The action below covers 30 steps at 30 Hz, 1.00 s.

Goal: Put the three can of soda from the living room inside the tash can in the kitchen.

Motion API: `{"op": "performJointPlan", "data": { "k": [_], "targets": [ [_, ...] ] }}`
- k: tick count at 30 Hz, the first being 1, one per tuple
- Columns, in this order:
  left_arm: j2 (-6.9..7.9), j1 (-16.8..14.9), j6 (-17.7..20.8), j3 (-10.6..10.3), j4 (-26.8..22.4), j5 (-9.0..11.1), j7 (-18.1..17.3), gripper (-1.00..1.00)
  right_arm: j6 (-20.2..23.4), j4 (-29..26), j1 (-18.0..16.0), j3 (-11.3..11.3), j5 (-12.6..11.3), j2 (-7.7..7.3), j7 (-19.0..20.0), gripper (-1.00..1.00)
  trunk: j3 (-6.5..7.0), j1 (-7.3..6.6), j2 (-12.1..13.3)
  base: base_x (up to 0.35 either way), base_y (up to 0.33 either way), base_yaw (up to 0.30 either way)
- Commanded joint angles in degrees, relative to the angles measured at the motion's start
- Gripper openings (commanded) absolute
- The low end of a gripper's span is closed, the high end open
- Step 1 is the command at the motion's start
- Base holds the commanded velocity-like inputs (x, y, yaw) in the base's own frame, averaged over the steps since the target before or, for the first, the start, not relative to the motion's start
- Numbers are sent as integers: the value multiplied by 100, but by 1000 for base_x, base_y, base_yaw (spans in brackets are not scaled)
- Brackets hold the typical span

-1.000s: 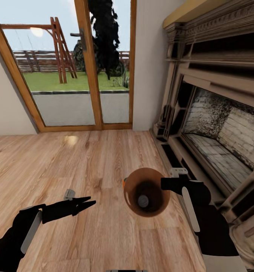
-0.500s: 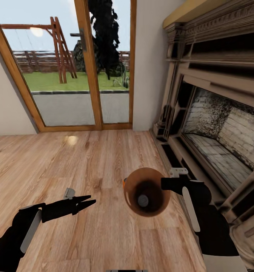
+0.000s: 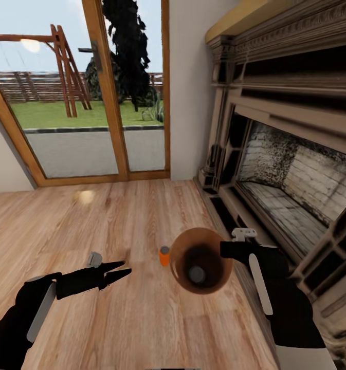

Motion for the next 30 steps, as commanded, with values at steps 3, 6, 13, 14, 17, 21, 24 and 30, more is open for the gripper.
{"op": "performJointPlan", "data": {
  "k": [3,6,13,14,17,21,24,30],
  "targets": [
    [1,0,3,1,2,0,0,100,1,-2,-3,7,-116,0,9,-100,21,0,0,273,147,-200],
    [8,0,7,1,14,-1,0,100,1,-2,-1,23,-116,0,9,-100,40,0,0,301,183,-196],
    [26,0,8,-64,24,-10,-8,100,1,-2,-2,46,-116,0,9,-100,84,0,0,306,222,-184],
    [27,0,8,-75,24,-13,-5,100,1,-2,-2,50,-116,0,9,-100,90,0,0,303,247,-168],
    [27,0,8,-83,24,-16,-2,100,1,-2,-2,52,-116,0,9,-100,107,0,0,302,248,-164],
    [27,0,8,-86,31,-17,0,100,1,-2,1,60,-116,0,9,-100,129,0,0,302,248,-160],
    [27,0,3,-86,33,-17,0,100,1,-2,3,61,-116,0,9,-100,146,0,0,302,243,-159],
    [27,0,0,-94,33,-25,5,100,1,-2,-3,46,-116,-8,9,-100,179,0,0,302,233,-159]
  ]
}}
